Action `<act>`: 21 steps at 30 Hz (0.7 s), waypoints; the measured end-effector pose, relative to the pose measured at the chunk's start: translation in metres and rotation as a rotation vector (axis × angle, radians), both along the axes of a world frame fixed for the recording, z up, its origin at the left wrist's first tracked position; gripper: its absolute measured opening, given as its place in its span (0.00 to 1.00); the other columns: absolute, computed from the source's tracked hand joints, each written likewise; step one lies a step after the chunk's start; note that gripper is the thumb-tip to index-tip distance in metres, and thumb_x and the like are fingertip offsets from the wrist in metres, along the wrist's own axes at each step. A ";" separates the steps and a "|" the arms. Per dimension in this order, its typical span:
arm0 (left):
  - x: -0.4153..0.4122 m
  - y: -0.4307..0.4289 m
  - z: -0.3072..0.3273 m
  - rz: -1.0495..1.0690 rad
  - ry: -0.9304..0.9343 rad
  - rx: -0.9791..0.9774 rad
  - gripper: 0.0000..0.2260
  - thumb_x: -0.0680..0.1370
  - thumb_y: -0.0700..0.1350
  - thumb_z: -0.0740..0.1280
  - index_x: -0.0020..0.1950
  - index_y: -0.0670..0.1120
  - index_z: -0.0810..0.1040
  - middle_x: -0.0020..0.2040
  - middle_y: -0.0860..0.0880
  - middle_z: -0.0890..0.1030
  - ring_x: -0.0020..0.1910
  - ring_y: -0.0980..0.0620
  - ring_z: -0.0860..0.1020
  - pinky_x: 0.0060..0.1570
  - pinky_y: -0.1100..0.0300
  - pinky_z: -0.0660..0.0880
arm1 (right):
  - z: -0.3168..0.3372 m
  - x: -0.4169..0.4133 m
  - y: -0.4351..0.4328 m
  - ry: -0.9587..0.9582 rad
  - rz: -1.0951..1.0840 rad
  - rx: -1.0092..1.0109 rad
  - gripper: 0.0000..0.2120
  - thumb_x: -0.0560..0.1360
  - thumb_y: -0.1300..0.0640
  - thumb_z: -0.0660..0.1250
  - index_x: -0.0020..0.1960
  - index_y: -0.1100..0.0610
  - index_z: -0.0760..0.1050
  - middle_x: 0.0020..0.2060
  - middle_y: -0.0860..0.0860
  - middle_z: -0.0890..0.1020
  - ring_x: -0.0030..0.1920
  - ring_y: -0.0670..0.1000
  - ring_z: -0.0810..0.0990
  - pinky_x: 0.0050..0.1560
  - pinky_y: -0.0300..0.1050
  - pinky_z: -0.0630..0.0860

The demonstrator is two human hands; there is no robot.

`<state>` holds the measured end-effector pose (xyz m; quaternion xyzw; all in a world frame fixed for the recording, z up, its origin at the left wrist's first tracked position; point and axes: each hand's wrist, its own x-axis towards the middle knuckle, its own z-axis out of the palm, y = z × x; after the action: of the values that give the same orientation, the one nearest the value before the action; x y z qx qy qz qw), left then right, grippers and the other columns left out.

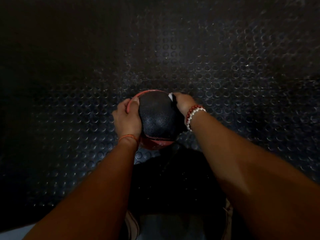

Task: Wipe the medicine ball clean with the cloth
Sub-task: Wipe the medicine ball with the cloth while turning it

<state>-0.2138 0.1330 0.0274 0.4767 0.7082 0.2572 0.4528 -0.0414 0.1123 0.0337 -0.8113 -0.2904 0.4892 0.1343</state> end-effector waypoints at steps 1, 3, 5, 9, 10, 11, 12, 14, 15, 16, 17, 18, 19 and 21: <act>0.000 0.001 0.000 -0.001 0.002 -0.003 0.24 0.71 0.65 0.62 0.59 0.53 0.80 0.61 0.49 0.77 0.58 0.51 0.76 0.65 0.49 0.72 | -0.001 -0.005 -0.007 0.037 -0.100 -0.021 0.20 0.84 0.57 0.48 0.71 0.63 0.68 0.67 0.63 0.72 0.67 0.61 0.70 0.64 0.47 0.65; 0.000 0.001 -0.001 -0.008 0.003 -0.004 0.23 0.72 0.64 0.62 0.60 0.53 0.79 0.61 0.49 0.77 0.57 0.52 0.76 0.64 0.51 0.71 | -0.001 -0.016 -0.020 0.037 -0.275 0.037 0.19 0.83 0.56 0.48 0.67 0.62 0.70 0.66 0.63 0.73 0.66 0.62 0.71 0.64 0.49 0.66; 0.000 0.001 -0.001 -0.013 0.008 0.004 0.20 0.75 0.62 0.63 0.60 0.52 0.79 0.61 0.49 0.75 0.56 0.52 0.75 0.63 0.54 0.71 | 0.006 -0.035 -0.030 0.029 -0.416 0.157 0.20 0.82 0.51 0.51 0.66 0.59 0.72 0.67 0.62 0.71 0.65 0.61 0.71 0.65 0.50 0.66; -0.003 0.002 -0.002 -0.044 0.005 0.009 0.20 0.75 0.61 0.61 0.60 0.52 0.79 0.61 0.47 0.76 0.56 0.51 0.76 0.58 0.55 0.71 | 0.017 -0.060 -0.036 -0.209 -0.189 0.311 0.24 0.80 0.46 0.52 0.74 0.51 0.63 0.72 0.55 0.64 0.70 0.62 0.65 0.71 0.57 0.63; -0.003 0.001 -0.002 -0.048 0.006 0.011 0.21 0.75 0.61 0.61 0.60 0.52 0.78 0.61 0.47 0.77 0.56 0.51 0.76 0.59 0.54 0.72 | 0.019 -0.060 -0.033 -0.258 -0.117 0.355 0.24 0.80 0.45 0.53 0.75 0.50 0.63 0.73 0.54 0.64 0.71 0.62 0.64 0.71 0.58 0.62; -0.004 0.000 -0.003 -0.047 0.006 0.013 0.21 0.74 0.62 0.61 0.60 0.52 0.78 0.61 0.46 0.77 0.56 0.50 0.76 0.60 0.52 0.73 | 0.018 -0.058 -0.028 -0.281 -0.059 0.391 0.24 0.80 0.45 0.53 0.74 0.50 0.64 0.72 0.53 0.65 0.71 0.62 0.64 0.71 0.59 0.63; -0.004 -0.001 -0.003 -0.046 0.005 0.015 0.22 0.73 0.63 0.61 0.59 0.52 0.78 0.60 0.46 0.77 0.56 0.50 0.76 0.61 0.51 0.73 | 0.017 -0.054 -0.022 -0.291 0.004 0.404 0.23 0.79 0.45 0.53 0.73 0.49 0.66 0.71 0.52 0.66 0.70 0.61 0.66 0.70 0.58 0.64; -0.004 -0.003 -0.002 -0.048 -0.002 0.014 0.24 0.71 0.65 0.60 0.59 0.53 0.78 0.60 0.47 0.77 0.56 0.50 0.77 0.62 0.49 0.74 | 0.016 -0.044 -0.008 -0.232 0.063 0.396 0.21 0.80 0.46 0.53 0.70 0.49 0.71 0.68 0.53 0.70 0.67 0.60 0.70 0.68 0.54 0.67; -0.004 -0.003 -0.001 -0.045 -0.005 0.012 0.25 0.70 0.66 0.60 0.59 0.54 0.79 0.60 0.47 0.77 0.56 0.50 0.77 0.62 0.48 0.74 | 0.019 -0.038 -0.002 -0.169 0.054 0.374 0.19 0.80 0.47 0.54 0.67 0.50 0.74 0.66 0.54 0.73 0.65 0.59 0.72 0.66 0.50 0.68; -0.004 -0.003 -0.001 -0.041 -0.006 0.010 0.26 0.69 0.67 0.60 0.59 0.54 0.79 0.60 0.47 0.77 0.56 0.50 0.77 0.62 0.48 0.74 | 0.022 -0.031 0.005 -0.107 0.036 0.352 0.18 0.81 0.48 0.54 0.63 0.51 0.77 0.63 0.55 0.75 0.63 0.58 0.74 0.62 0.47 0.69; -0.003 -0.003 -0.001 -0.038 -0.002 0.008 0.27 0.68 0.67 0.60 0.59 0.53 0.79 0.60 0.47 0.78 0.56 0.50 0.77 0.63 0.48 0.74 | 0.024 -0.023 0.010 -0.050 0.040 0.321 0.16 0.81 0.50 0.55 0.59 0.54 0.78 0.61 0.56 0.77 0.62 0.57 0.75 0.58 0.45 0.69; -0.002 -0.003 0.000 -0.034 -0.001 0.007 0.27 0.68 0.67 0.60 0.59 0.53 0.79 0.60 0.47 0.78 0.56 0.51 0.77 0.63 0.48 0.73 | 0.026 -0.018 0.014 0.005 0.057 0.276 0.16 0.81 0.53 0.55 0.60 0.56 0.78 0.61 0.57 0.78 0.63 0.57 0.75 0.58 0.43 0.68; -0.001 -0.003 0.001 -0.026 0.000 0.006 0.26 0.69 0.67 0.61 0.59 0.53 0.79 0.60 0.47 0.78 0.56 0.51 0.77 0.63 0.49 0.73 | 0.028 -0.014 0.015 0.043 0.044 0.231 0.16 0.82 0.56 0.54 0.63 0.60 0.75 0.64 0.58 0.76 0.65 0.57 0.74 0.61 0.42 0.66; 0.001 -0.004 0.002 -0.020 -0.004 -0.003 0.25 0.69 0.67 0.61 0.59 0.54 0.79 0.60 0.48 0.78 0.57 0.51 0.77 0.63 0.48 0.73 | 0.026 -0.008 0.013 0.039 0.052 0.183 0.18 0.83 0.57 0.52 0.69 0.63 0.70 0.68 0.60 0.73 0.68 0.58 0.71 0.66 0.40 0.60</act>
<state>-0.2127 0.1290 0.0291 0.4825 0.7029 0.2527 0.4574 -0.0494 0.1251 0.0592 -0.7783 -0.3520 0.4797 0.2008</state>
